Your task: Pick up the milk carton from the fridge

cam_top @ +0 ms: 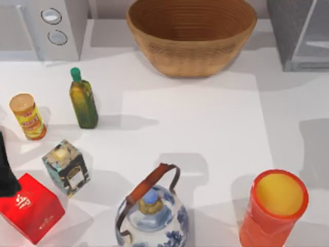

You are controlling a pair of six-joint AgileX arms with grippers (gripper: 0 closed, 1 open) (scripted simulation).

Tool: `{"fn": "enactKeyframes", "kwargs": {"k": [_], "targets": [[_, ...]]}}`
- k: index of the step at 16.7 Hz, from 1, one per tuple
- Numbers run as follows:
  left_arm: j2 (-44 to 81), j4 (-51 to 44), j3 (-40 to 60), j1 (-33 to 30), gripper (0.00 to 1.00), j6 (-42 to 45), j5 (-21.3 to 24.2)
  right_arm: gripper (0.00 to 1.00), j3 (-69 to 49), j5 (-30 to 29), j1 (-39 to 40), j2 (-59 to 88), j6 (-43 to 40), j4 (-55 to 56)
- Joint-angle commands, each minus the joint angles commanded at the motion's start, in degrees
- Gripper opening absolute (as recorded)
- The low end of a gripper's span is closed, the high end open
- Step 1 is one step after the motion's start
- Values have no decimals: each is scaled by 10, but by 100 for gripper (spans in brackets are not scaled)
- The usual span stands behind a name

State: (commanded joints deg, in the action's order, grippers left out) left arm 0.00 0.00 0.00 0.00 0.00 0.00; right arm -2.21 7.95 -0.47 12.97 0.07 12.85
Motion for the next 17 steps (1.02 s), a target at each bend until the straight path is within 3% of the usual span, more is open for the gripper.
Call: {"fn": "enactKeyframes", "kwargs": {"k": [11,17], "targets": [[0,0,0,0,100,0,0,0,-57,268,-22,592,12,497],[0,0,0,0,100,0,0,0,-84,367,-30,785,12,682]]}}
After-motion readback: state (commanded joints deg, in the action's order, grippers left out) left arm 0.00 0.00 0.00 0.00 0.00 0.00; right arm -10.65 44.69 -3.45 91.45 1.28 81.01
